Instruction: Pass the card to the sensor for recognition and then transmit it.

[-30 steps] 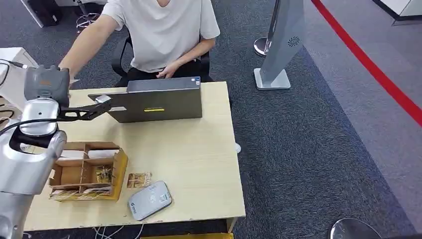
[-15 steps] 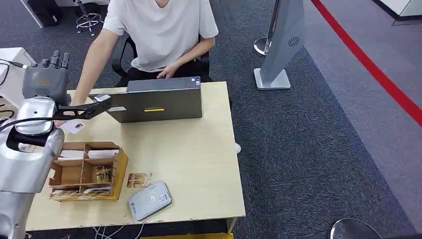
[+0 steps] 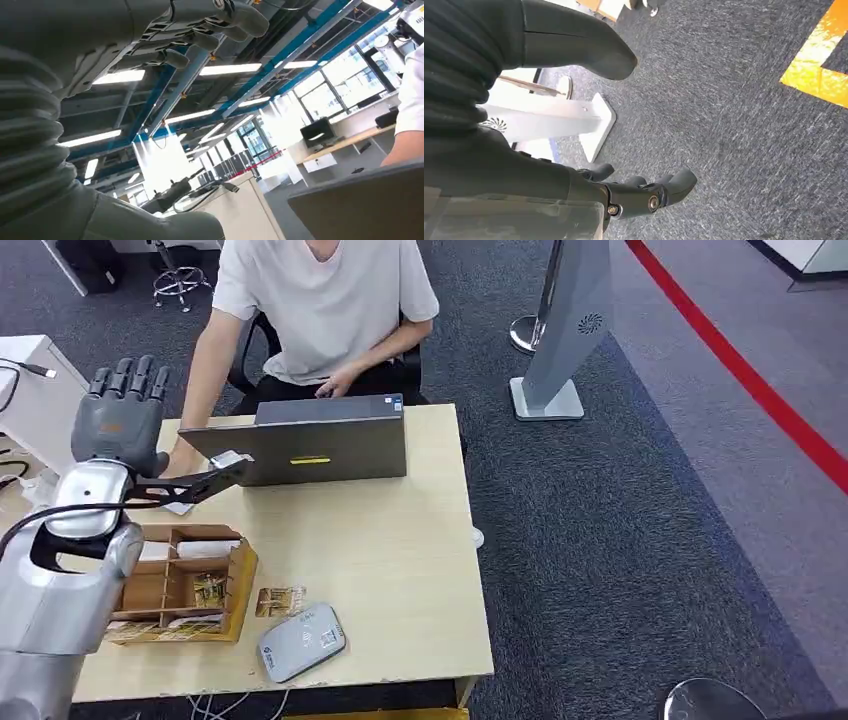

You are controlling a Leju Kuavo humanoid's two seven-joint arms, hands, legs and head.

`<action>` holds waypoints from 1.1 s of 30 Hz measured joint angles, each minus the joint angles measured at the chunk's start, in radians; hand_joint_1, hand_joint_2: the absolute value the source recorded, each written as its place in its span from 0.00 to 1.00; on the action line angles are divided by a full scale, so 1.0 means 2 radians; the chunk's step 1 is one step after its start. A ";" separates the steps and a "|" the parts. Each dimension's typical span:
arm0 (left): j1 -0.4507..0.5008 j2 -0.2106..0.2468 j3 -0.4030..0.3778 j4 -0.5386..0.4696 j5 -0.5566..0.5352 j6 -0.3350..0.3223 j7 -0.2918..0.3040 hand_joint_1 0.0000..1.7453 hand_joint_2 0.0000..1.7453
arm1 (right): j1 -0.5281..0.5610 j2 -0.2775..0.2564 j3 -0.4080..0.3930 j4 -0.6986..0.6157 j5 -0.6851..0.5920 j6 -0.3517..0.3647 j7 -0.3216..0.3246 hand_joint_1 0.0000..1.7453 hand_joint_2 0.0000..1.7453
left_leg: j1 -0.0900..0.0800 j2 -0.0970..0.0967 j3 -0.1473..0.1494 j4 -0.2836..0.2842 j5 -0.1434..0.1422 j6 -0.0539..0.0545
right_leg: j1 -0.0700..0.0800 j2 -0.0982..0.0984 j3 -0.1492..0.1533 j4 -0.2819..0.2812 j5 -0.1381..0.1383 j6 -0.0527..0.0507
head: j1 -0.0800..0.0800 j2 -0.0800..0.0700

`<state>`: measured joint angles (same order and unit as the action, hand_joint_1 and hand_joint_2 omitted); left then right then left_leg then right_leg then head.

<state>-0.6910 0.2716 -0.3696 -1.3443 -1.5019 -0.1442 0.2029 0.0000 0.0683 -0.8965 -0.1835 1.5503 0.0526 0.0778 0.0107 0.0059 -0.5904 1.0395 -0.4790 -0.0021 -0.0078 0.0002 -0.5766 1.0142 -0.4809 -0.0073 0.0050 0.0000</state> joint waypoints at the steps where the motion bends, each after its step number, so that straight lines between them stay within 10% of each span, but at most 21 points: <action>1: 0.002 0.000 0.001 -0.002 0.001 0.001 -0.007 0.00 1.00 | 0.000 0.000 0.000 0.000 -0.001 0.000 0.000 0.00 1.00 | 0.000 0.000 0.000 0.000 0.000 0.000 | 0.000 0.000 0.000 0.000 0.000 0.000 | 0.000 0.000; 16: 0.279 0.022 0.002 -0.231 0.041 0.089 -0.079 0.00 1.00 | 0.002 0.011 -0.029 0.000 -0.019 -0.031 0.017 0.00 1.00 | 0.000 0.001 0.000 0.000 -0.002 0.000 | 0.000 0.001 0.000 0.000 -0.002 0.001 | 0.000 0.000; 33: 0.402 0.066 0.002 -0.296 0.052 0.104 -0.094 0.00 1.00 | 0.002 0.019 -0.045 0.000 -0.023 -0.041 0.024 0.00 1.00 | 0.000 0.000 0.000 -0.001 -0.002 0.000 | 0.000 0.000 0.000 0.000 -0.002 0.000 | 0.000 0.000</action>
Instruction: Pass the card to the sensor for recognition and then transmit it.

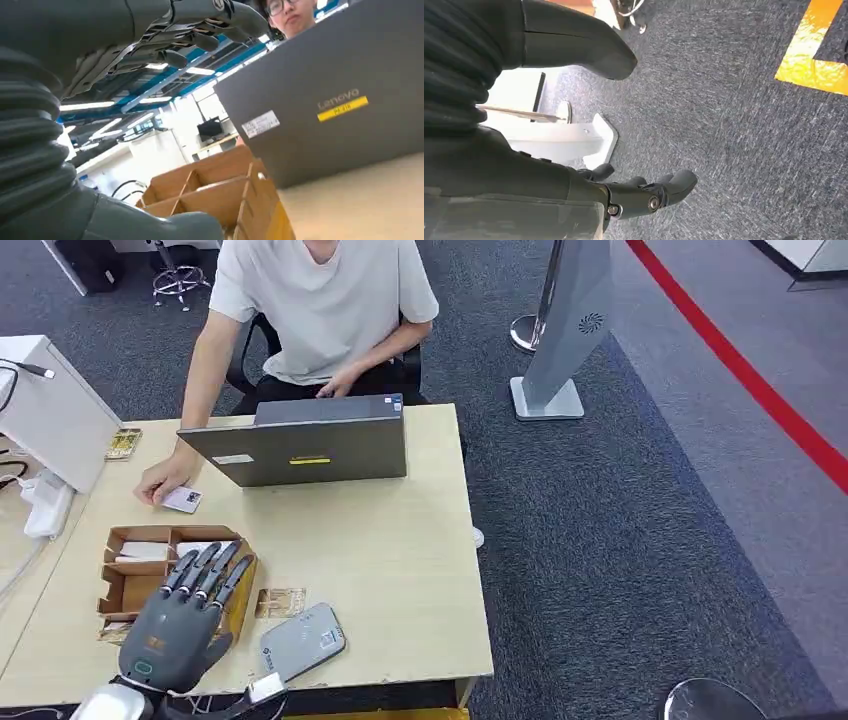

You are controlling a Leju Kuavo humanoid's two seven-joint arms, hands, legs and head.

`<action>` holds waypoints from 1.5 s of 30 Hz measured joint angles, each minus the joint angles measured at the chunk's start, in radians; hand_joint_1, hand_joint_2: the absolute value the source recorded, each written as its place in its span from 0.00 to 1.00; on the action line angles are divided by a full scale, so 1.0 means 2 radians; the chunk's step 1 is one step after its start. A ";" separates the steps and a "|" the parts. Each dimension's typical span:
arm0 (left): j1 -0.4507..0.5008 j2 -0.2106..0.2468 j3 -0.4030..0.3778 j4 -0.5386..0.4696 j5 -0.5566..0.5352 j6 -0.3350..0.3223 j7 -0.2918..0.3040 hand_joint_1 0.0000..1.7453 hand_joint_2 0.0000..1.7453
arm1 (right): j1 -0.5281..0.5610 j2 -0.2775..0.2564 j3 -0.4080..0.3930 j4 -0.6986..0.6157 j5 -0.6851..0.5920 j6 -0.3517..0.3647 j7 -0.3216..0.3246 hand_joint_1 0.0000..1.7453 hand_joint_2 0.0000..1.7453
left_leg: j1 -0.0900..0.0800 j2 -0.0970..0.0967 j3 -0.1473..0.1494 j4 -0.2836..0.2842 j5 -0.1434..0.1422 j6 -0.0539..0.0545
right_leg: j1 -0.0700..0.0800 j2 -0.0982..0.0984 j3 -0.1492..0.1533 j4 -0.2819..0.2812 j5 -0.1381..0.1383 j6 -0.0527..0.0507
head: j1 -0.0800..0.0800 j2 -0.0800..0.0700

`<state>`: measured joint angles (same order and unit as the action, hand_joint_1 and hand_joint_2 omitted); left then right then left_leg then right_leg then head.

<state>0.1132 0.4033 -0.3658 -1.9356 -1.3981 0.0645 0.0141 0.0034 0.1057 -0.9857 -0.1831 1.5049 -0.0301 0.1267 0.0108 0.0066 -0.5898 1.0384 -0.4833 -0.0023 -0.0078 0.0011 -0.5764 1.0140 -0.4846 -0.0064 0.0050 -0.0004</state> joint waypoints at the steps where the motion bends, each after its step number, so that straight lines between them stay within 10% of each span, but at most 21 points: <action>1: 0.005 0.005 0.000 -0.003 0.001 -0.001 0.000 0.00 1.00 | 0.000 0.000 -0.002 0.000 -0.002 0.000 0.002 0.00 1.00 | 0.000 0.000 0.000 0.000 0.000 0.000 | 0.000 0.000 0.000 0.000 0.000 0.000 | 0.000 0.000; 45: 0.034 0.021 0.035 0.004 0.021 -0.035 0.035 0.00 1.00 | 0.001 0.001 -0.008 0.000 0.001 -0.006 0.002 0.00 1.00 | 0.000 -0.001 0.000 0.000 0.000 0.000 | 0.000 -0.001 0.000 0.000 0.000 0.000 | 0.000 0.000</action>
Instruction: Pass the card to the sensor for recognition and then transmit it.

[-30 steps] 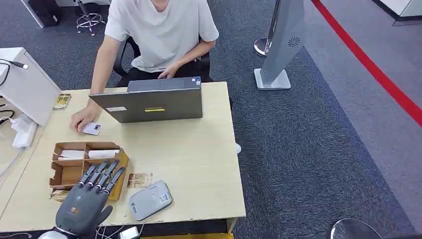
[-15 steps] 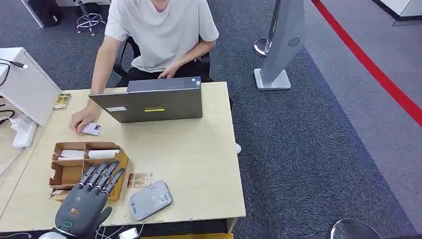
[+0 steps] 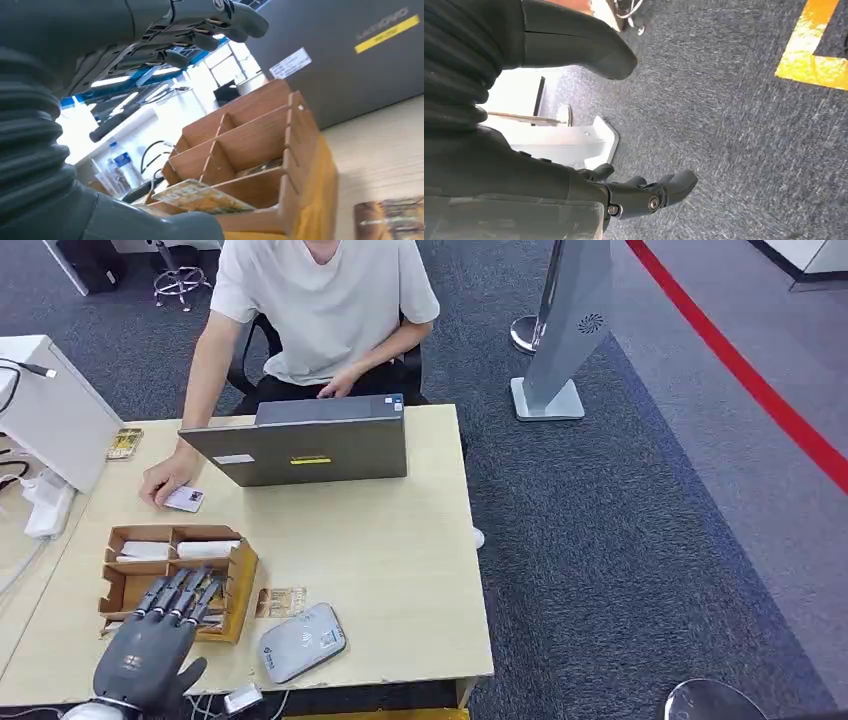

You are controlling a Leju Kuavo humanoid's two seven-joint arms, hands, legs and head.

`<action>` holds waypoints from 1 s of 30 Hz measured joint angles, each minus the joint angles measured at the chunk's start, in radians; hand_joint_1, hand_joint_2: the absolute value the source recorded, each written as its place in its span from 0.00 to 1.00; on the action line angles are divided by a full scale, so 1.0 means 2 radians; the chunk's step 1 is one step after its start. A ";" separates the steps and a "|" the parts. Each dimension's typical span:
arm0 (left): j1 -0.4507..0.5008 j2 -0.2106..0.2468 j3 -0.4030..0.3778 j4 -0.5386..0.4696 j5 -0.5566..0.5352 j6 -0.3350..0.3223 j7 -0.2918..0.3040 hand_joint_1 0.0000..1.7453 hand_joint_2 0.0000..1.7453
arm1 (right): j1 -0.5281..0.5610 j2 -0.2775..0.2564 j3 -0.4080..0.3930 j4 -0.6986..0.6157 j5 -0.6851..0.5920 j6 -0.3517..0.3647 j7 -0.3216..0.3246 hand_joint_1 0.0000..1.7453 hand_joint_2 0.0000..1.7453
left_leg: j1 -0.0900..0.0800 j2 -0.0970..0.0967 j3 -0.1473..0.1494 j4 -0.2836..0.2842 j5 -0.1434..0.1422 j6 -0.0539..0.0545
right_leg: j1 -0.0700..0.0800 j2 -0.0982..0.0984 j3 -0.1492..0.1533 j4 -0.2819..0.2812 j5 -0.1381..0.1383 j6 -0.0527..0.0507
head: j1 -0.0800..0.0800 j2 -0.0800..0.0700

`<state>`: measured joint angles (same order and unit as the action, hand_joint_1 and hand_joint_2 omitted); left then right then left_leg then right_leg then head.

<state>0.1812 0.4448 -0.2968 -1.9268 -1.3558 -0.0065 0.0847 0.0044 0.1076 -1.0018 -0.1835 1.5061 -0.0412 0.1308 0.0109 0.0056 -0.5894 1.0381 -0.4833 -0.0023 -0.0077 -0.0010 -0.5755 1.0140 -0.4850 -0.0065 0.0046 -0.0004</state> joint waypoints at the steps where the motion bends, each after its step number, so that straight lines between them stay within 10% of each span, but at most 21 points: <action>1: 0.000 -0.001 0.003 0.003 0.000 -0.001 0.002 0.00 1.00 | 0.000 0.000 0.000 0.000 0.001 0.000 0.000 0.00 1.00 | 0.000 0.000 0.000 0.000 0.000 0.000 | 0.000 0.000 0.000 0.000 0.000 0.000 | 0.000 0.000; 30: -0.011 -0.025 0.007 0.035 -0.014 -0.020 0.007 0.00 1.00 | 0.000 0.000 0.000 0.000 0.004 -0.001 0.001 0.00 1.00 | 0.000 0.000 0.000 0.000 0.000 0.000 | 0.000 0.000 0.000 0.000 0.000 0.000 | 0.000 0.000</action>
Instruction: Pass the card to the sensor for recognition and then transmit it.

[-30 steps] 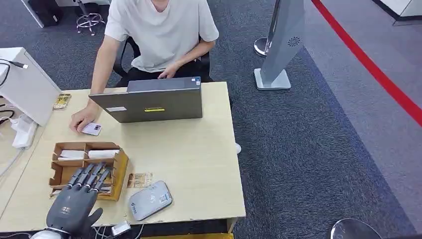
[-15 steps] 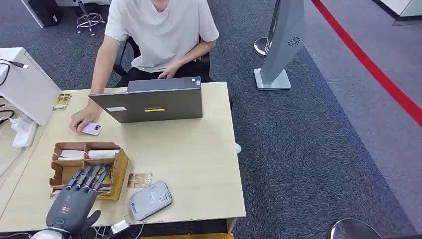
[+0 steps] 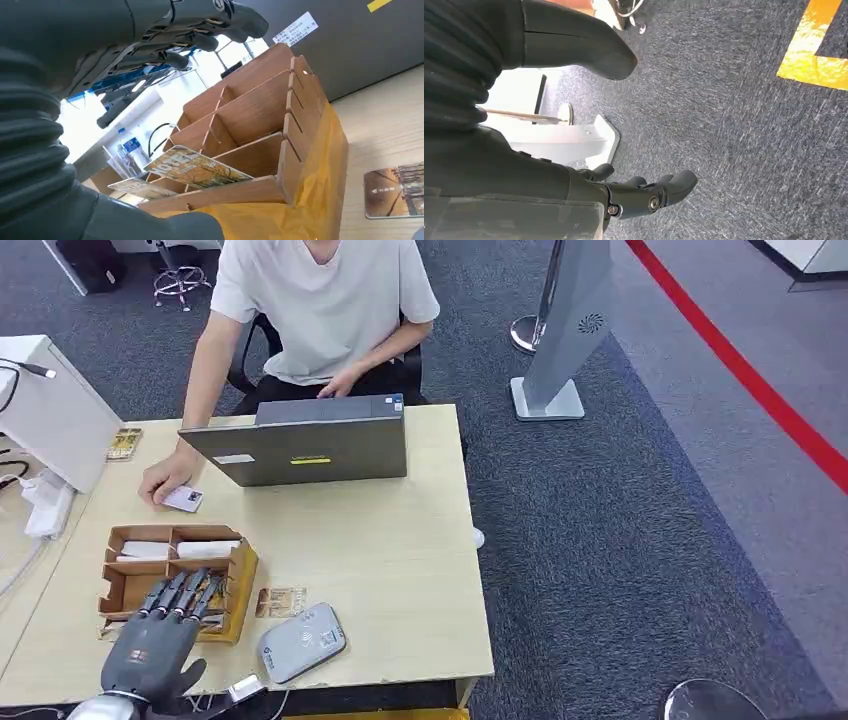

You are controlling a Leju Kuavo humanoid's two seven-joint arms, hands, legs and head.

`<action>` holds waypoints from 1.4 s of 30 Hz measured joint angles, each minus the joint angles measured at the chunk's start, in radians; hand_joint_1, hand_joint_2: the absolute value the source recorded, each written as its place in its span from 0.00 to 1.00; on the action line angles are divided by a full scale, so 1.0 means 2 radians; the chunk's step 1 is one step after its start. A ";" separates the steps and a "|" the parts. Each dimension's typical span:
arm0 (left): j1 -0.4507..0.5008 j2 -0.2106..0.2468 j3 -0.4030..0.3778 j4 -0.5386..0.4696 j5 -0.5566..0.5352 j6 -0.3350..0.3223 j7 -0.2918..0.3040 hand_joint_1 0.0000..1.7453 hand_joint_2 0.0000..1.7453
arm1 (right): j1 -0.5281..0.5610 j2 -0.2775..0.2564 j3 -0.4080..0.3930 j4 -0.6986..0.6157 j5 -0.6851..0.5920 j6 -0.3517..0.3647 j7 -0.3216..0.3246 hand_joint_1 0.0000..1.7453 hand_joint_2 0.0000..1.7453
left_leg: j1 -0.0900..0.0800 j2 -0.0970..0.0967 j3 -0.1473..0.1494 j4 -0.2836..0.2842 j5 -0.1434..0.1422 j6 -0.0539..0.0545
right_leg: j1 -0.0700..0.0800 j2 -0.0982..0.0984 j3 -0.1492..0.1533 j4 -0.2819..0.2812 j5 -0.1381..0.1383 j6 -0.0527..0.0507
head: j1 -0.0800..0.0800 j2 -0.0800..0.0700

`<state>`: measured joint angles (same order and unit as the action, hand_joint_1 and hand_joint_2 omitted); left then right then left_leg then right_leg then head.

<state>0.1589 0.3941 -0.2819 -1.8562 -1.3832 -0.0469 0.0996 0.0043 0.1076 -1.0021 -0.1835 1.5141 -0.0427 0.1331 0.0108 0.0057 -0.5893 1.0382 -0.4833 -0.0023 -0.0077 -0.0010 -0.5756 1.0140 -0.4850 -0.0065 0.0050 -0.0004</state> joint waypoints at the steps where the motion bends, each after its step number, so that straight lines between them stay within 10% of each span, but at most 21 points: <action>1: 0.000 -0.001 0.000 0.001 0.000 0.000 0.000 0.00 1.00 | 0.000 0.000 0.000 0.000 0.000 0.000 0.000 0.00 1.00 | 0.000 0.000 0.000 0.000 0.000 0.000 | 0.000 0.000 0.000 0.000 0.000 0.000 | 0.000 0.000; 42: 0.001 -0.013 0.009 0.022 -0.001 -0.011 0.021 0.00 1.00 | 0.000 0.000 -0.001 0.000 0.008 0.000 0.004 0.00 1.00 | 0.000 0.000 0.000 0.000 0.000 0.000 | 0.000 0.000 0.000 0.000 0.000 0.000 | 0.000 0.000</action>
<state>0.1600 0.3689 -0.2636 -1.8116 -1.3859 -0.0694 0.1411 0.0042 0.1076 -1.0040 -0.1835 1.5293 -0.0435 0.1404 0.0109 0.0056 -0.5894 1.0381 -0.4833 -0.0023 -0.0077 -0.0011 -0.5755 1.0140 -0.4850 -0.0065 0.0050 -0.0004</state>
